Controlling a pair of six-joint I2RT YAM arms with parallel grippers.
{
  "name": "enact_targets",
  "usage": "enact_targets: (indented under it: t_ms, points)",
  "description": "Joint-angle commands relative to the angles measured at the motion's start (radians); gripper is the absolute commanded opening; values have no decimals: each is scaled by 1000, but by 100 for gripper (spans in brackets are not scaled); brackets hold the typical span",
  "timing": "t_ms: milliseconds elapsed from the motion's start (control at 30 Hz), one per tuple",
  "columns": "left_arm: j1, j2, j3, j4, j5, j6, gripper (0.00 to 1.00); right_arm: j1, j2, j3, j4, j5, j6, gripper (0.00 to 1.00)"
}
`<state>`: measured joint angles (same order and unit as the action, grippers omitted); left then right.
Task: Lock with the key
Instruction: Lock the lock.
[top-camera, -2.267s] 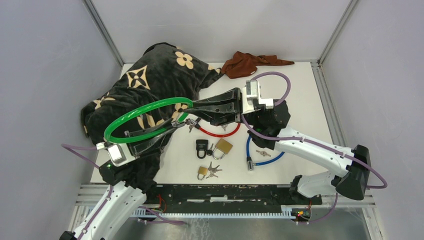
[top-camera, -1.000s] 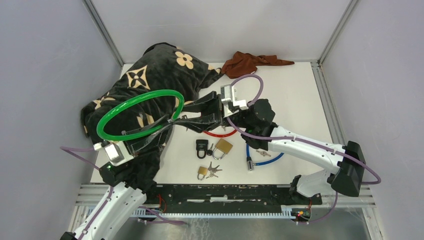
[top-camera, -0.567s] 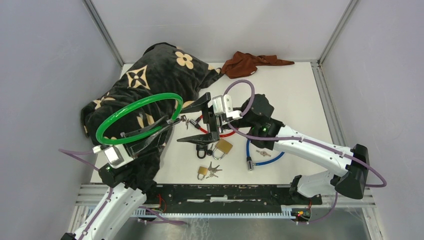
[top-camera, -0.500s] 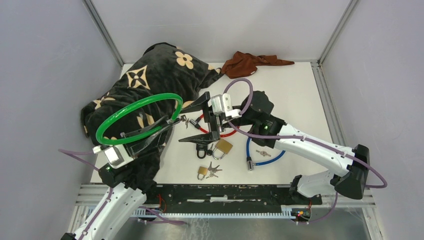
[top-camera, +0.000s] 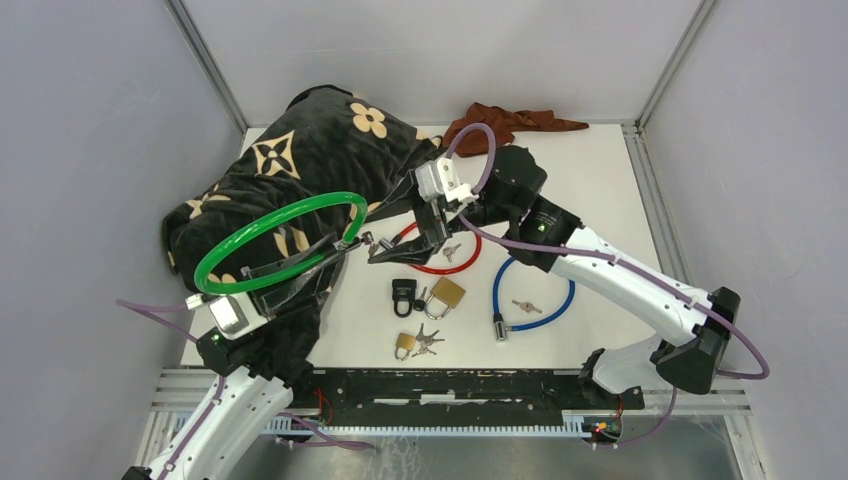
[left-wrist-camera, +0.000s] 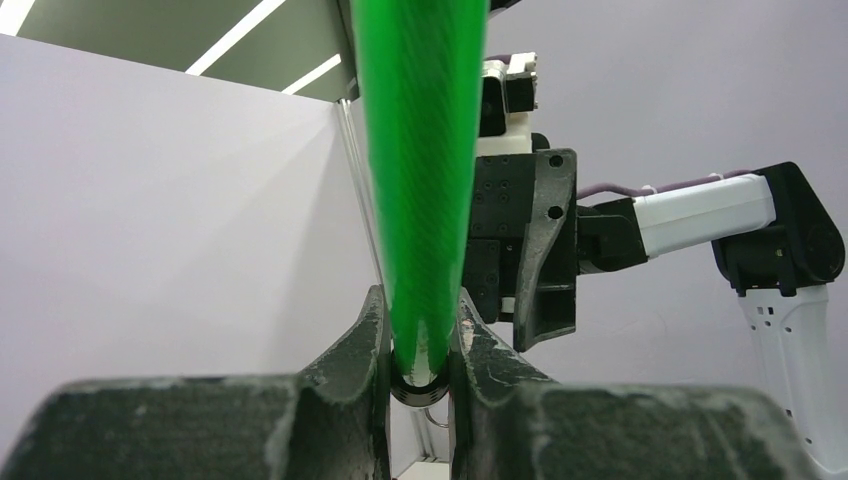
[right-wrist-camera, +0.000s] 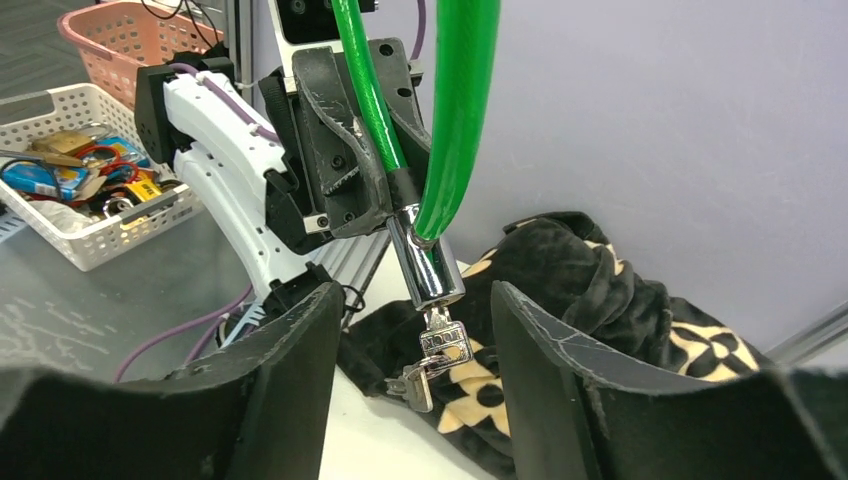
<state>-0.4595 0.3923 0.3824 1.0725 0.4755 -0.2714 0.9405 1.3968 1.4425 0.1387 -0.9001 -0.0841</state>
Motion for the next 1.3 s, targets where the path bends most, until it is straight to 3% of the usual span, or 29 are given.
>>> enact_targets:
  t_ms: [0, 400, 600, 933, 1267]
  points:
    - [7, -7, 21, 38, -10, 19, 2, 1, 30, 60, -30, -18, 29, 59]
    - [6, -11, 22, 40, -8, 14, 2, 0, 46, 70, -59, 16, -11, 50]
    - [6, -14, 21, 38, -8, 13, 2, -2, 51, 76, -63, 15, -11, 37]
    - [7, -15, 23, 38, -8, 13, 2, -7, 60, 91, -106, 36, -37, 42]
    - [8, -18, 19, 39, -8, 14, 2, -8, 77, 130, -187, 37, -35, 29]
